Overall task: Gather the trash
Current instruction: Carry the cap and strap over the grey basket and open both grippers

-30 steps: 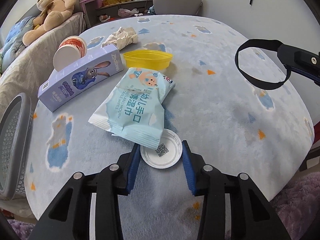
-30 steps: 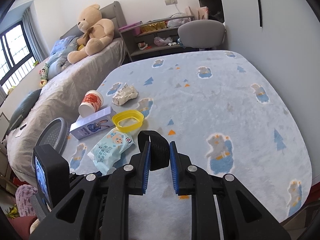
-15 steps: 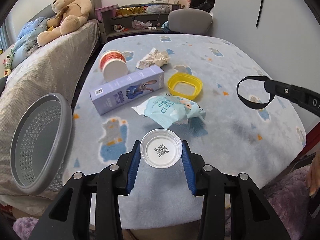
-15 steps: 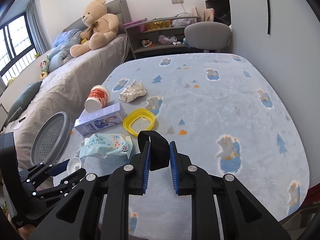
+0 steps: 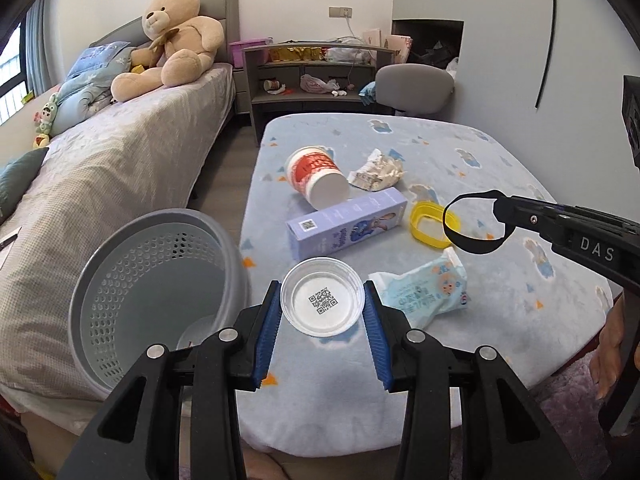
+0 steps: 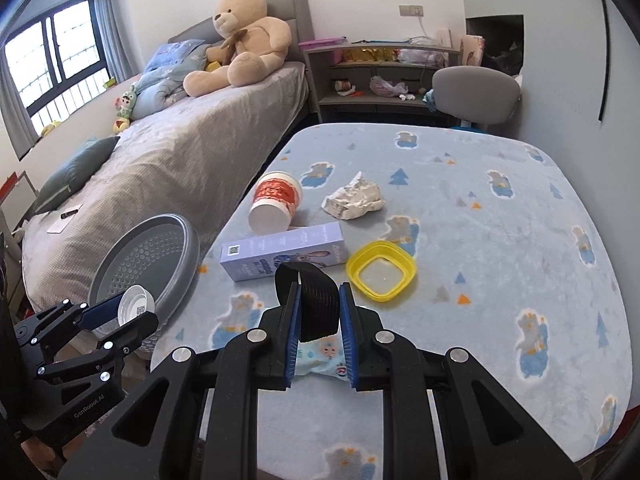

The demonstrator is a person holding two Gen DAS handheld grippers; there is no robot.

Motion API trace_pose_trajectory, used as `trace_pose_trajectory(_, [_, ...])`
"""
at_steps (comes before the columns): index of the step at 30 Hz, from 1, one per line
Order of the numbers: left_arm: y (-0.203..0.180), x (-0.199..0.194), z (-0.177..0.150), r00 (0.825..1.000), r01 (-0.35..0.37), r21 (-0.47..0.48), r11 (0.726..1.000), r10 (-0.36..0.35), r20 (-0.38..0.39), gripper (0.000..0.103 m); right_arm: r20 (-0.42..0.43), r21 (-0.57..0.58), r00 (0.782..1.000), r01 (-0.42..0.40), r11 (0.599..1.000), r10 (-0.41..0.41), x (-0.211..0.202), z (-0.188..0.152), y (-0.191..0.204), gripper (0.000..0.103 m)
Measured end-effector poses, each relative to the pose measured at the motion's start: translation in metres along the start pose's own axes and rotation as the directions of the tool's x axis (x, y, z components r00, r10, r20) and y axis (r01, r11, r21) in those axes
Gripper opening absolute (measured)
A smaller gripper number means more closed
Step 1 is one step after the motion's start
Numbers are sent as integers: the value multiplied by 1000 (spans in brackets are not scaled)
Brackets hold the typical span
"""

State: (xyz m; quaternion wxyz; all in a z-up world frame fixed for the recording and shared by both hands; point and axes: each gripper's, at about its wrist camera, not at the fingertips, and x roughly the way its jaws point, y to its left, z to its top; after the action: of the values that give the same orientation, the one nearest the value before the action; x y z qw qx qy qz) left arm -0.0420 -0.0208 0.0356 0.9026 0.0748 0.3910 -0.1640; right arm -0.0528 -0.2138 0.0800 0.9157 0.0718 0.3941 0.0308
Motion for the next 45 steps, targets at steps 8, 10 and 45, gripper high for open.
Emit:
trace_pose_trajectory(8, [71,1,-2,991,-134,-88,987,134,-1,39,-2,-86,996,-91,992,91,25,19,59,19])
trace_pose_trajectory(10, [89,3,-3,986,-168,-116,979,168,-9,39,-7,-106,993,-115,988,115,34,23,73,19])
trace_pose_trajectory(45, [197,49,-16,926,-377,-323,868,341,-163,59,-176,-293,933,-354,888,314,144,33,208,32])
